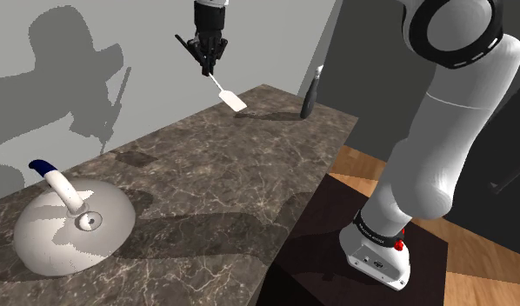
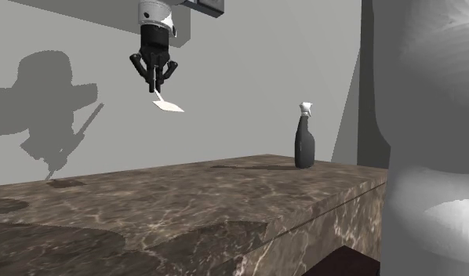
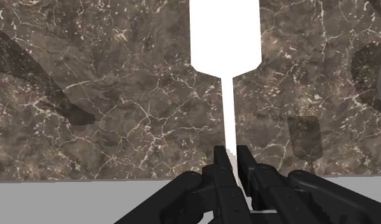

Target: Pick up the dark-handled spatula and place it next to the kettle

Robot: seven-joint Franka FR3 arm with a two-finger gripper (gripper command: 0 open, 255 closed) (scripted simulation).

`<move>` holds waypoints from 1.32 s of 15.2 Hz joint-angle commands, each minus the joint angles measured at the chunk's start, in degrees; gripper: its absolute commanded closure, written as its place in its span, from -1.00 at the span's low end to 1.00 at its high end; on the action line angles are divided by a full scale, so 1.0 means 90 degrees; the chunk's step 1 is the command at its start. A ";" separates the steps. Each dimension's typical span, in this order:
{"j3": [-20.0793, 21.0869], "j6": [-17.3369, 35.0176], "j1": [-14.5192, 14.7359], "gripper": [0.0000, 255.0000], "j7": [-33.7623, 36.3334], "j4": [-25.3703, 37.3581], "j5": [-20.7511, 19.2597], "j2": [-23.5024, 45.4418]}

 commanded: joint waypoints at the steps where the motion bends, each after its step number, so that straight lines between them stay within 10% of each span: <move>1: 0.0117 -0.0040 0.0158 1.00 0.0286 0.0153 -0.0035 0.0113; 12: 0.0647 -0.0561 0.1106 1.00 0.1717 0.1849 -0.0333 0.1328; 20: 0.0640 0.0215 0.1075 1.00 0.1733 0.0895 -0.0315 0.1149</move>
